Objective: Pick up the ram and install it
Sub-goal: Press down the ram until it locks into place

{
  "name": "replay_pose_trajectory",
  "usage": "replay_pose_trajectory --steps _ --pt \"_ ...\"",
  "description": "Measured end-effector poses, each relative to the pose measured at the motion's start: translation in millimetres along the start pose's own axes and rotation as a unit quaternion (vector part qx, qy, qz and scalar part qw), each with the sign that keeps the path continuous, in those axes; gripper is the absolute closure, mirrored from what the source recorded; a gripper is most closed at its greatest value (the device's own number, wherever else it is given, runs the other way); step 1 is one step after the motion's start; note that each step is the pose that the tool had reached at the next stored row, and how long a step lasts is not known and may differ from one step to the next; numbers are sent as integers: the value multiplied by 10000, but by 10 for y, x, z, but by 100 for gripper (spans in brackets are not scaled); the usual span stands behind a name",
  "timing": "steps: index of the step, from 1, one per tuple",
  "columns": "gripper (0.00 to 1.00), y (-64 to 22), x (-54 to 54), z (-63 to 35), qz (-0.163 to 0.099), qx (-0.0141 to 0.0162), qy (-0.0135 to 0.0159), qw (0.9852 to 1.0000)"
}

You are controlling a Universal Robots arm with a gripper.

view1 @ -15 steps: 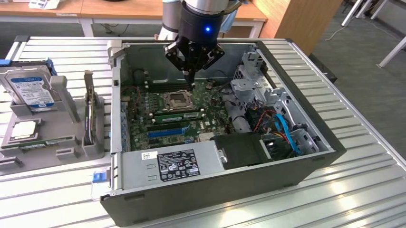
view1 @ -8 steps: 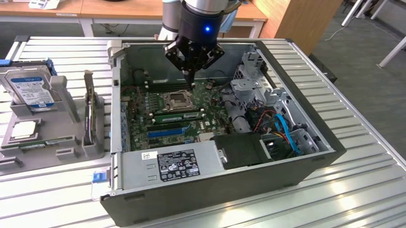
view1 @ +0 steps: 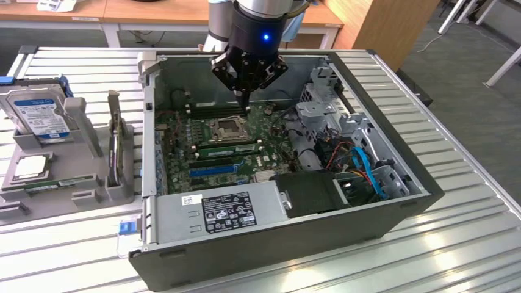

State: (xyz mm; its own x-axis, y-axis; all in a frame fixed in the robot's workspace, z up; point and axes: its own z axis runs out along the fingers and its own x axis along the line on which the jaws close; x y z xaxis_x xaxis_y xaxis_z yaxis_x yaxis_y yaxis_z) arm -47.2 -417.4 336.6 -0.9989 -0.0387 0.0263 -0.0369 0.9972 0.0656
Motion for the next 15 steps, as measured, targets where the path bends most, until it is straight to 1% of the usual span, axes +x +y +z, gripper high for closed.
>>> replay_pose_trajectory --steps 15 --pt "90 1 12 0 58 -2 2 10000"
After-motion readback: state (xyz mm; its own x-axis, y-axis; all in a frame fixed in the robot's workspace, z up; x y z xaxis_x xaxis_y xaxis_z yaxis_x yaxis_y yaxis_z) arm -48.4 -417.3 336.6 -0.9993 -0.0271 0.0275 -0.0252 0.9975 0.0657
